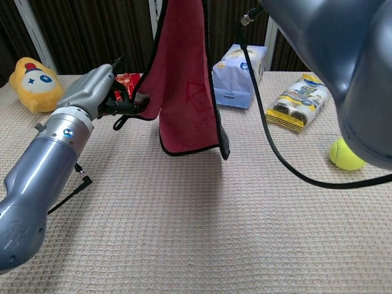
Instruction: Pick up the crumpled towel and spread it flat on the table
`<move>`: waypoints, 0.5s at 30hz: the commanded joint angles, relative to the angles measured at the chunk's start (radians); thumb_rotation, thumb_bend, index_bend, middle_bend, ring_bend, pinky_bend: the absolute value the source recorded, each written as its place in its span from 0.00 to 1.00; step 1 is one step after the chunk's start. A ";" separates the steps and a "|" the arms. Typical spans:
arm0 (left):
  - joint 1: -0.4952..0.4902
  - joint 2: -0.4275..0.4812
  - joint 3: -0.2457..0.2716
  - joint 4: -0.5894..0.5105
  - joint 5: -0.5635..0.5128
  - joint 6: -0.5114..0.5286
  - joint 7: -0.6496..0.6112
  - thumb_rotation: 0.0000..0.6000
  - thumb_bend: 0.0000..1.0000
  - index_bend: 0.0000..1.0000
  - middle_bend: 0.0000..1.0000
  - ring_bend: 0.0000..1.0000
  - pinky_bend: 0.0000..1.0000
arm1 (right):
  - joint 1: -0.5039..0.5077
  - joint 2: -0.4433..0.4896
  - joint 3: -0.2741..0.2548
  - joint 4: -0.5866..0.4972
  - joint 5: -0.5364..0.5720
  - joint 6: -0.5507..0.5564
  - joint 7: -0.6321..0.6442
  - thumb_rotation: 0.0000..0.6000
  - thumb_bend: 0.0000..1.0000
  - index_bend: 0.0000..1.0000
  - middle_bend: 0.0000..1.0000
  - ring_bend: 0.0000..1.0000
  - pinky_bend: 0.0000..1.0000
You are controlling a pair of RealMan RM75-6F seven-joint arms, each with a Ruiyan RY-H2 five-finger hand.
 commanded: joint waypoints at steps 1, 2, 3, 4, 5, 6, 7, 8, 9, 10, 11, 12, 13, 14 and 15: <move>0.002 0.002 0.001 0.003 0.002 0.003 -0.007 1.00 0.32 0.09 0.63 0.68 0.79 | -0.001 0.001 0.001 0.001 0.000 0.001 -0.001 1.00 0.62 0.72 1.00 1.00 0.95; 0.003 0.003 -0.001 0.005 0.002 0.003 -0.011 1.00 0.33 0.15 0.63 0.68 0.79 | -0.002 0.002 0.001 0.001 0.001 0.002 -0.001 1.00 0.62 0.72 1.00 1.00 0.95; 0.003 0.004 -0.003 0.008 0.000 0.002 -0.016 1.00 0.34 0.19 0.64 0.68 0.79 | -0.003 0.003 0.001 0.000 0.001 0.002 -0.001 1.00 0.62 0.72 1.00 1.00 0.95; 0.003 0.006 -0.004 0.011 0.000 0.000 -0.019 1.00 0.36 0.27 0.64 0.69 0.79 | -0.004 0.003 0.001 0.000 0.001 0.003 0.000 1.00 0.62 0.72 1.00 1.00 0.95; 0.002 0.007 -0.005 0.015 -0.001 -0.002 -0.022 1.00 0.37 0.30 0.64 0.69 0.79 | -0.005 0.004 0.001 0.000 0.001 0.002 0.001 1.00 0.62 0.72 1.00 1.00 0.95; 0.001 0.008 -0.007 0.020 -0.002 -0.004 -0.025 1.00 0.38 0.35 0.65 0.69 0.79 | -0.006 0.005 0.000 0.000 0.002 0.002 0.001 1.00 0.62 0.72 1.00 1.00 0.95; 0.000 0.008 -0.009 0.024 -0.003 -0.007 -0.028 1.00 0.39 0.39 0.65 0.70 0.80 | -0.007 0.006 0.000 0.000 0.002 0.001 0.002 1.00 0.62 0.72 1.00 1.00 0.95; -0.002 0.007 -0.011 0.027 -0.005 -0.010 -0.031 1.00 0.40 0.43 0.65 0.70 0.80 | -0.007 0.006 -0.001 0.000 0.002 0.001 0.003 1.00 0.62 0.72 1.00 1.00 0.95; -0.003 0.007 -0.012 0.030 -0.006 -0.011 -0.033 1.00 0.41 0.47 0.66 0.70 0.80 | -0.008 0.006 -0.002 0.000 0.002 0.000 0.004 1.00 0.62 0.72 1.00 1.00 0.95; -0.005 0.007 -0.012 0.033 -0.006 -0.012 -0.033 1.00 0.43 0.52 0.66 0.70 0.80 | -0.008 0.006 -0.003 0.001 0.002 -0.001 0.005 1.00 0.62 0.72 1.00 1.00 0.95; -0.006 0.006 -0.012 0.035 -0.006 -0.014 -0.034 1.00 0.44 0.54 0.67 0.70 0.80 | -0.008 0.006 -0.004 0.001 0.001 -0.002 0.005 1.00 0.62 0.72 1.00 1.00 0.95; -0.007 0.006 -0.012 0.037 -0.006 -0.015 -0.034 1.00 0.44 0.55 0.67 0.70 0.80 | -0.009 0.006 -0.005 0.002 0.001 -0.003 0.006 1.00 0.62 0.72 1.00 1.00 0.95; -0.009 0.006 -0.012 0.038 -0.006 -0.016 -0.034 1.00 0.45 0.57 0.67 0.70 0.80 | -0.009 0.006 -0.005 0.002 0.001 -0.003 0.006 1.00 0.62 0.72 1.00 1.00 0.95; -0.010 0.006 -0.013 0.039 -0.006 -0.017 -0.034 1.00 0.46 0.57 0.67 0.71 0.80 | -0.009 0.006 -0.005 0.002 0.000 -0.003 0.007 1.00 0.62 0.72 1.00 1.00 0.95; -0.011 0.006 -0.014 0.039 -0.007 -0.017 -0.036 1.00 0.46 0.58 0.67 0.71 0.80 | -0.009 0.007 -0.006 0.002 0.000 -0.004 0.007 1.00 0.62 0.72 1.00 1.00 0.95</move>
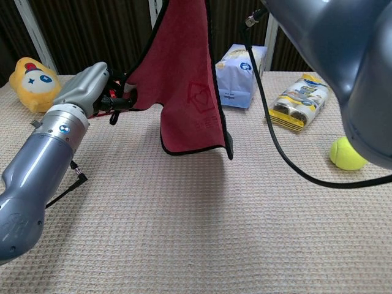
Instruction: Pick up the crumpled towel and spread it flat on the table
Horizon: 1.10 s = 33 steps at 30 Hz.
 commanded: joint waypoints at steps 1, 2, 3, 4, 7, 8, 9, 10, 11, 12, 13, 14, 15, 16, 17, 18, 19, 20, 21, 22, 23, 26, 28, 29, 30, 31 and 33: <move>-0.001 0.000 -0.001 0.001 -0.001 -0.001 -0.003 1.00 0.46 0.58 0.67 0.71 0.80 | -0.001 0.001 -0.001 0.000 -0.001 -0.001 0.000 1.00 0.62 0.72 1.00 1.00 0.95; -0.002 0.001 -0.002 0.001 -0.001 -0.001 -0.004 1.00 0.46 0.59 0.67 0.71 0.80 | -0.001 0.002 -0.001 0.000 -0.001 -0.001 0.000 1.00 0.62 0.72 1.00 1.00 0.95; -0.002 0.001 -0.001 0.002 0.000 -0.001 -0.004 1.00 0.47 0.59 0.67 0.71 0.80 | -0.002 0.002 -0.001 0.000 -0.001 -0.001 0.000 1.00 0.62 0.72 1.00 1.00 0.95; -0.003 0.002 -0.001 0.002 0.002 0.001 -0.004 1.00 0.47 0.60 0.67 0.71 0.80 | -0.003 0.003 -0.002 0.000 -0.001 -0.001 0.001 1.00 0.62 0.72 1.00 1.00 0.95; -0.004 0.008 -0.001 0.002 0.006 0.006 -0.004 1.00 0.47 0.62 0.68 0.71 0.80 | -0.007 0.007 -0.002 0.000 0.000 -0.001 0.003 1.00 0.62 0.72 1.00 1.00 0.95; -0.004 0.010 -0.002 0.001 0.008 0.008 -0.004 1.00 0.47 0.63 0.68 0.71 0.80 | -0.008 0.008 -0.002 0.000 0.000 -0.001 0.004 1.00 0.62 0.72 1.00 1.00 0.95; -0.005 0.016 -0.003 -0.002 0.011 0.011 -0.004 1.00 0.47 0.63 0.68 0.71 0.80 | -0.010 0.009 -0.002 -0.001 0.000 -0.001 0.006 1.00 0.62 0.72 1.00 1.00 0.95; -0.006 0.022 -0.005 -0.007 0.014 0.015 -0.003 1.00 0.47 0.63 0.68 0.71 0.80 | -0.011 0.012 -0.002 -0.003 0.000 0.000 0.007 1.00 0.62 0.72 1.00 1.00 0.95; -0.006 0.027 -0.006 -0.011 0.017 0.016 -0.001 1.00 0.47 0.64 0.68 0.71 0.80 | -0.012 0.013 -0.002 -0.004 -0.001 0.000 0.007 1.00 0.62 0.72 1.00 1.00 0.95; -0.007 0.035 -0.006 -0.016 0.020 0.018 0.003 1.00 0.47 0.65 0.68 0.71 0.80 | -0.014 0.016 -0.002 -0.006 -0.001 0.000 0.008 1.00 0.62 0.72 1.00 1.00 0.95; -0.008 0.045 -0.008 -0.023 0.024 0.021 0.009 1.00 0.47 0.65 0.68 0.71 0.80 | -0.016 0.018 -0.001 -0.009 -0.001 0.000 0.009 1.00 0.62 0.72 1.00 1.00 0.95; -0.009 0.055 -0.010 -0.032 0.026 0.023 0.013 1.00 0.47 0.65 0.68 0.71 0.80 | -0.018 0.021 -0.001 -0.012 0.000 0.001 0.009 1.00 0.62 0.72 1.00 1.00 0.95; -0.011 0.065 -0.014 -0.042 0.029 0.027 0.018 1.00 0.47 0.65 0.68 0.71 0.80 | -0.020 0.024 0.000 -0.015 0.000 0.001 0.009 1.00 0.62 0.72 1.00 1.00 0.95; -0.012 0.075 -0.017 -0.054 0.030 0.028 0.023 1.00 0.47 0.65 0.68 0.71 0.80 | -0.021 0.026 -0.001 -0.018 0.001 0.001 0.009 1.00 0.62 0.72 1.00 1.00 0.95; -0.014 0.087 -0.021 -0.066 0.032 0.030 0.030 1.00 0.47 0.65 0.68 0.71 0.80 | -0.024 0.029 -0.001 -0.023 0.003 0.002 0.010 1.00 0.62 0.72 1.00 1.00 0.95; -0.015 0.098 -0.024 -0.079 0.033 0.030 0.038 1.00 0.47 0.65 0.68 0.71 0.80 | -0.026 0.031 -0.001 -0.027 0.004 0.002 0.011 1.00 0.62 0.72 1.00 1.00 0.95; -0.017 0.110 -0.028 -0.093 0.034 0.031 0.045 1.00 0.47 0.65 0.68 0.71 0.80 | -0.030 0.034 -0.002 -0.031 0.006 0.003 0.013 1.00 0.62 0.72 1.00 1.00 0.95; -0.018 0.121 -0.032 -0.108 0.033 0.030 0.052 1.00 0.47 0.65 0.68 0.71 0.80 | -0.032 0.036 -0.003 -0.033 0.006 0.003 0.014 1.00 0.62 0.72 1.00 1.00 0.95; -0.019 0.128 -0.034 -0.119 0.032 0.029 0.057 1.00 0.47 0.66 0.68 0.71 0.80 | -0.034 0.038 -0.004 -0.035 0.006 0.003 0.015 1.00 0.62 0.72 1.00 1.00 0.95; -0.021 0.140 -0.038 -0.137 0.030 0.028 0.065 1.00 0.47 0.66 0.68 0.71 0.80 | -0.038 0.040 -0.006 -0.037 0.007 0.003 0.018 1.00 0.62 0.72 1.00 1.00 0.95; -0.022 0.151 -0.042 -0.155 0.027 0.025 0.072 1.00 0.47 0.66 0.68 0.71 0.80 | -0.041 0.042 -0.008 -0.040 0.007 0.003 0.022 1.00 0.62 0.72 1.00 1.00 0.95; -0.023 0.184 -0.056 -0.221 0.012 0.019 0.094 1.00 0.47 0.66 0.68 0.71 0.80 | -0.053 0.049 -0.016 -0.048 0.007 0.001 0.036 1.00 0.62 0.72 1.00 1.00 0.95; -0.024 0.205 -0.063 -0.263 0.006 0.020 0.111 1.00 0.47 0.66 0.68 0.71 0.80 | -0.062 0.054 -0.023 -0.053 0.005 -0.001 0.047 1.00 0.62 0.72 1.00 1.00 0.95; -0.024 0.211 -0.064 -0.275 0.005 0.021 0.117 1.00 0.47 0.66 0.68 0.71 0.80 | -0.064 0.056 -0.025 -0.055 0.004 -0.001 0.050 1.00 0.62 0.72 1.00 1.00 0.95; -0.025 0.220 -0.068 -0.294 0.002 0.023 0.124 1.00 0.47 0.66 0.68 0.71 0.80 | -0.069 0.058 -0.028 -0.057 0.004 -0.002 0.056 1.00 0.62 0.72 1.00 1.00 0.95; -0.025 0.228 -0.071 -0.313 -0.003 0.022 0.131 1.00 0.47 0.66 0.68 0.71 0.80 | -0.074 0.061 -0.031 -0.059 0.003 -0.003 0.062 1.00 0.62 0.72 1.00 1.00 0.95; -0.026 0.246 -0.075 -0.345 -0.009 0.024 0.149 1.00 0.47 0.66 0.68 0.71 0.80 | -0.084 0.066 -0.035 -0.063 0.003 -0.005 0.075 1.00 0.62 0.72 1.00 1.00 0.95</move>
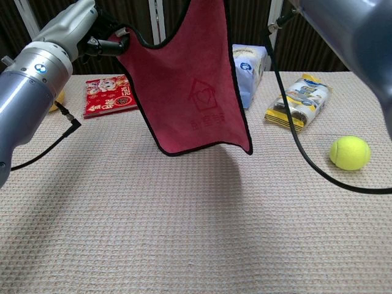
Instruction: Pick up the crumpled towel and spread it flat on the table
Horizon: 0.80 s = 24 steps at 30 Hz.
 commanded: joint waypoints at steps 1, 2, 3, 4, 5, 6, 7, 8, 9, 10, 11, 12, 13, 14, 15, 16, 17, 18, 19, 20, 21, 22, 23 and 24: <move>-0.004 0.037 -0.012 -0.055 -0.013 0.004 0.038 1.00 0.47 0.67 0.68 0.71 0.80 | -0.013 0.009 -0.007 -0.005 0.000 -0.004 0.016 1.00 0.62 0.72 1.00 1.00 0.95; -0.004 0.042 -0.013 -0.062 -0.015 0.005 0.043 1.00 0.48 0.67 0.68 0.71 0.80 | -0.015 0.011 -0.008 -0.006 -0.001 -0.005 0.019 1.00 0.62 0.72 1.00 1.00 0.95; -0.005 0.049 -0.014 -0.073 -0.017 0.006 0.050 1.00 0.48 0.67 0.68 0.71 0.80 | -0.020 0.015 -0.009 -0.007 -0.002 -0.006 0.025 1.00 0.62 0.72 1.00 1.00 0.95; -0.006 0.055 -0.016 -0.082 -0.021 0.007 0.057 1.00 0.48 0.67 0.68 0.71 0.80 | -0.024 0.019 -0.010 -0.009 -0.003 -0.007 0.032 1.00 0.62 0.72 1.00 1.00 0.95; -0.008 0.061 -0.018 -0.092 -0.023 0.009 0.063 1.00 0.48 0.67 0.68 0.71 0.80 | -0.029 0.024 -0.011 -0.012 -0.003 -0.009 0.038 1.00 0.62 0.72 1.00 1.00 0.95; -0.009 0.067 -0.020 -0.101 -0.027 0.009 0.067 1.00 0.48 0.67 0.68 0.71 0.80 | -0.033 0.028 -0.012 -0.013 -0.004 -0.011 0.044 1.00 0.62 0.72 1.00 1.00 0.95; -0.011 0.073 -0.020 -0.109 -0.028 0.009 0.073 1.00 0.48 0.67 0.68 0.71 0.80 | -0.036 0.032 -0.012 -0.013 -0.004 -0.013 0.049 1.00 0.62 0.72 1.00 1.00 0.95; -0.012 0.077 -0.020 -0.114 -0.029 0.009 0.077 1.00 0.48 0.67 0.68 0.71 0.80 | -0.038 0.035 -0.012 -0.012 -0.005 -0.014 0.053 1.00 0.62 0.72 1.00 1.00 0.95; -0.013 0.081 -0.020 -0.118 -0.028 0.011 0.082 1.00 0.48 0.67 0.67 0.71 0.80 | -0.041 0.038 -0.012 -0.011 -0.006 -0.014 0.055 1.00 0.62 0.72 1.00 1.00 0.95; -0.015 0.086 -0.021 -0.124 -0.027 0.014 0.089 1.00 0.48 0.67 0.67 0.71 0.80 | -0.044 0.044 -0.011 -0.009 -0.007 -0.016 0.061 1.00 0.62 0.72 1.00 1.00 0.95; -0.016 0.090 -0.021 -0.129 -0.027 0.016 0.091 1.00 0.48 0.67 0.68 0.71 0.80 | -0.047 0.047 -0.009 -0.009 -0.006 -0.017 0.065 1.00 0.62 0.72 1.00 1.00 0.95; -0.018 0.094 -0.023 -0.137 -0.028 0.020 0.095 1.00 0.48 0.67 0.67 0.71 0.80 | -0.051 0.053 -0.006 -0.008 -0.004 -0.019 0.072 1.00 0.62 0.72 1.00 1.00 0.95; -0.019 0.099 -0.024 -0.143 -0.028 0.023 0.100 1.00 0.48 0.67 0.68 0.71 0.80 | -0.054 0.059 -0.004 -0.006 -0.002 -0.022 0.077 1.00 0.62 0.72 1.00 1.00 0.95; -0.020 0.104 -0.024 -0.149 -0.028 0.025 0.104 1.00 0.48 0.67 0.68 0.71 0.80 | -0.058 0.065 -0.003 -0.004 0.000 -0.023 0.081 1.00 0.62 0.72 1.00 1.00 0.95; -0.022 0.109 -0.025 -0.155 -0.028 0.029 0.109 1.00 0.48 0.67 0.68 0.71 0.80 | -0.062 0.070 -0.001 0.001 0.003 -0.026 0.088 1.00 0.62 0.72 1.00 1.00 0.95; -0.023 0.114 -0.026 -0.159 -0.028 0.031 0.112 1.00 0.48 0.67 0.68 0.71 0.80 | -0.066 0.074 0.001 0.006 0.007 -0.029 0.096 1.00 0.62 0.72 1.00 1.00 0.95; -0.024 0.119 -0.026 -0.162 -0.029 0.032 0.117 1.00 0.48 0.67 0.68 0.71 0.80 | -0.069 0.079 0.002 0.010 0.009 -0.033 0.104 1.00 0.62 0.72 1.00 1.00 0.95; -0.026 0.122 -0.026 -0.164 -0.031 0.031 0.120 1.00 0.48 0.67 0.68 0.71 0.80 | -0.071 0.081 0.003 0.013 0.010 -0.036 0.109 1.00 0.62 0.72 1.00 1.00 0.95; -0.028 0.127 -0.026 -0.167 -0.033 0.030 0.125 1.00 0.48 0.67 0.68 0.71 0.80 | -0.075 0.085 0.004 0.019 0.013 -0.041 0.118 1.00 0.62 0.72 1.00 1.00 0.95; -0.030 0.131 -0.026 -0.168 -0.035 0.030 0.128 1.00 0.48 0.67 0.68 0.71 0.80 | -0.077 0.089 0.004 0.025 0.013 -0.046 0.126 1.00 0.62 0.72 1.00 1.00 0.95; -0.032 0.134 -0.026 -0.170 -0.036 0.030 0.132 1.00 0.48 0.67 0.68 0.71 0.80 | -0.081 0.092 0.004 0.032 0.015 -0.050 0.134 1.00 0.62 0.72 1.00 1.00 0.95; -0.035 0.137 -0.025 -0.172 -0.038 0.029 0.135 1.00 0.48 0.67 0.68 0.71 0.80 | -0.083 0.095 0.005 0.037 0.016 -0.054 0.142 1.00 0.62 0.72 1.00 1.00 0.95; -0.038 0.139 -0.025 -0.172 -0.040 0.029 0.140 1.00 0.48 0.67 0.68 0.71 0.80 | -0.086 0.098 0.005 0.043 0.017 -0.058 0.151 1.00 0.62 0.72 1.00 1.00 0.95; -0.041 0.140 -0.025 -0.173 -0.042 0.029 0.142 1.00 0.48 0.67 0.68 0.71 0.80 | -0.087 0.100 0.005 0.049 0.017 -0.063 0.159 1.00 0.62 0.72 1.00 1.00 0.95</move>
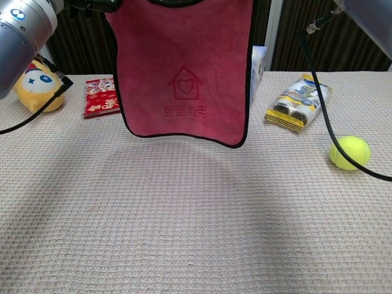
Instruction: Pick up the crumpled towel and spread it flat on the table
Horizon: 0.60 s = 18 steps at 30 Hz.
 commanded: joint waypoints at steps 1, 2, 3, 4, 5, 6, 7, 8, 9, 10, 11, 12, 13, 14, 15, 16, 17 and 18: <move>-0.009 0.003 0.000 0.000 -0.005 0.000 0.009 1.00 0.48 0.67 0.68 0.71 0.80 | -0.007 0.009 0.001 0.019 0.003 -0.015 0.022 1.00 0.62 0.72 1.00 1.00 0.95; -0.012 0.003 0.000 0.001 -0.006 -0.001 0.011 1.00 0.48 0.67 0.68 0.71 0.80 | -0.007 0.010 0.002 0.024 0.004 -0.018 0.026 1.00 0.62 0.72 1.00 1.00 0.95; -0.018 0.002 -0.001 0.004 -0.008 -0.002 0.015 1.00 0.48 0.67 0.68 0.71 0.80 | -0.008 0.012 0.003 0.031 0.005 -0.023 0.033 1.00 0.62 0.72 1.00 1.00 0.95; -0.022 0.001 -0.001 0.007 -0.010 -0.003 0.018 1.00 0.48 0.67 0.68 0.71 0.80 | -0.008 0.013 0.004 0.036 0.005 -0.027 0.039 1.00 0.62 0.72 1.00 1.00 0.95; -0.027 -0.001 -0.002 0.010 -0.012 -0.005 0.022 1.00 0.48 0.67 0.68 0.71 0.80 | -0.008 0.013 0.006 0.043 0.006 -0.031 0.046 1.00 0.62 0.72 1.00 1.00 0.95; -0.032 -0.004 -0.003 0.015 -0.015 -0.007 0.024 1.00 0.48 0.67 0.68 0.71 0.80 | -0.007 0.014 0.008 0.051 0.007 -0.036 0.052 1.00 0.62 0.72 1.00 1.00 0.95; -0.040 -0.009 -0.005 0.023 -0.021 -0.010 0.028 1.00 0.48 0.67 0.68 0.71 0.80 | -0.007 0.016 0.010 0.062 0.009 -0.045 0.063 1.00 0.62 0.72 1.00 1.00 0.95; -0.042 -0.010 -0.005 0.025 -0.022 -0.010 0.030 1.00 0.48 0.67 0.68 0.71 0.80 | -0.007 0.016 0.010 0.067 0.010 -0.047 0.067 1.00 0.62 0.72 1.00 1.00 0.95; -0.049 -0.015 -0.006 0.033 -0.026 -0.013 0.034 1.00 0.48 0.67 0.68 0.71 0.80 | -0.007 0.017 0.013 0.076 0.012 -0.053 0.075 1.00 0.62 0.72 1.00 1.00 0.95; -0.059 -0.021 -0.008 0.044 -0.032 -0.017 0.039 1.00 0.48 0.67 0.68 0.71 0.80 | -0.007 0.018 0.016 0.090 0.014 -0.062 0.087 1.00 0.62 0.72 1.00 1.00 0.95; -0.067 -0.027 -0.010 0.054 -0.037 -0.019 0.042 1.00 0.48 0.67 0.68 0.71 0.80 | -0.006 0.019 0.019 0.104 0.018 -0.070 0.098 1.00 0.62 0.72 1.00 1.00 0.95; -0.075 -0.032 -0.013 0.065 -0.042 -0.021 0.045 1.00 0.48 0.67 0.68 0.71 0.80 | -0.005 0.020 0.022 0.118 0.020 -0.079 0.109 1.00 0.62 0.72 1.00 1.00 0.95; -0.083 -0.039 -0.016 0.075 -0.047 -0.024 0.045 1.00 0.48 0.67 0.68 0.71 0.80 | -0.004 0.021 0.025 0.132 0.022 -0.087 0.119 1.00 0.62 0.72 1.00 1.00 0.95; -0.091 -0.044 -0.018 0.084 -0.052 -0.025 0.045 1.00 0.48 0.67 0.68 0.71 0.80 | -0.002 0.022 0.027 0.145 0.024 -0.095 0.129 1.00 0.62 0.72 1.00 1.00 0.95; -0.095 -0.047 -0.020 0.090 -0.055 -0.026 0.046 1.00 0.48 0.67 0.68 0.71 0.80 | -0.001 0.022 0.029 0.153 0.025 -0.100 0.135 1.00 0.62 0.72 1.00 1.00 0.95; -0.104 -0.052 -0.023 0.101 -0.058 -0.028 0.046 1.00 0.48 0.67 0.68 0.71 0.80 | 0.001 0.022 0.032 0.168 0.027 -0.109 0.144 1.00 0.62 0.72 1.00 1.00 0.95; -0.111 -0.057 -0.025 0.111 -0.061 -0.030 0.045 1.00 0.48 0.67 0.68 0.71 0.80 | 0.004 0.021 0.035 0.181 0.030 -0.117 0.154 1.00 0.62 0.72 1.00 1.00 0.95; -0.119 -0.062 -0.027 0.122 -0.065 -0.034 0.044 1.00 0.48 0.67 0.68 0.71 0.80 | 0.007 0.020 0.038 0.195 0.032 -0.126 0.163 1.00 0.62 0.72 1.00 1.00 0.95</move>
